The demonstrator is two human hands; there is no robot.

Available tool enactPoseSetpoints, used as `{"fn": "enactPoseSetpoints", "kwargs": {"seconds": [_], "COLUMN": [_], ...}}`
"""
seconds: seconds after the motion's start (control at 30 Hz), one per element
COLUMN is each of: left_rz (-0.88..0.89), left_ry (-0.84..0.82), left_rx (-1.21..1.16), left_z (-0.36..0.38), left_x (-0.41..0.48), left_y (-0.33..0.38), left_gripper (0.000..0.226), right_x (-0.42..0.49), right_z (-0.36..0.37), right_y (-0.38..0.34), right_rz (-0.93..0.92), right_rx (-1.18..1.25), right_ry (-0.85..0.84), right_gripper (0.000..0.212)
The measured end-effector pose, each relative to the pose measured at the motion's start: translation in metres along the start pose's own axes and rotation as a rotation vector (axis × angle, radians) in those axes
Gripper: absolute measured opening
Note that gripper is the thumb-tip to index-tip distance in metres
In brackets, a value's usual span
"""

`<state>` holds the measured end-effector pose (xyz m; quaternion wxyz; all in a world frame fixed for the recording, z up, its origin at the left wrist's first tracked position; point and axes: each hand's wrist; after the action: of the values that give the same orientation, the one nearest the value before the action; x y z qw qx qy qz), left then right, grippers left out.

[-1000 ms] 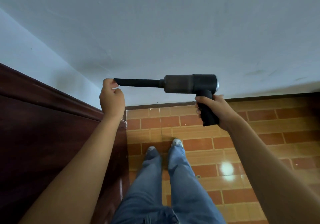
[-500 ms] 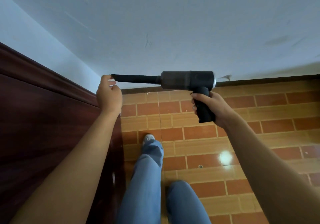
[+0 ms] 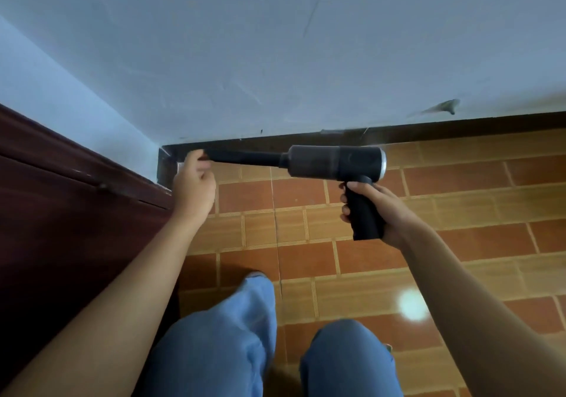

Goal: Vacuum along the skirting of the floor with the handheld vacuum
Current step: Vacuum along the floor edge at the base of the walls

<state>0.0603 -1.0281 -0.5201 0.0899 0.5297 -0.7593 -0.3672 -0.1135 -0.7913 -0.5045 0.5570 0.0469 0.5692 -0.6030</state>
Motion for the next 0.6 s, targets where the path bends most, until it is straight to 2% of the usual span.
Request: {"fn": "enactPoseSetpoints", "kwargs": {"seconds": [0.3,0.6], "left_rz": [0.024,-0.001], "left_ry": [-0.144,-0.084], "left_rx": [0.003,-0.016], "left_z": [0.075,0.105], "left_x": [0.056,0.051], "left_y": [-0.084,-0.120], "left_gripper": [0.054,0.055], "right_x": [0.091,0.117], "right_z": [-0.040,-0.043], "right_y": [0.079,0.107], "right_rz": [0.016,0.066], "right_rx": [0.033,0.022], "right_ry": [-0.096,-0.163], "right_gripper": [0.023,0.029]}}
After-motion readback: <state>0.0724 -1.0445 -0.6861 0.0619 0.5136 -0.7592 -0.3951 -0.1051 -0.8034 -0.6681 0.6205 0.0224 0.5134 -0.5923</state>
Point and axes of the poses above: each hand's wrist, its own x-axis towards the middle knuckle, its own z-axis out of the palm, y = z × x, and after that the axes turned 1 degree about x, right-handed
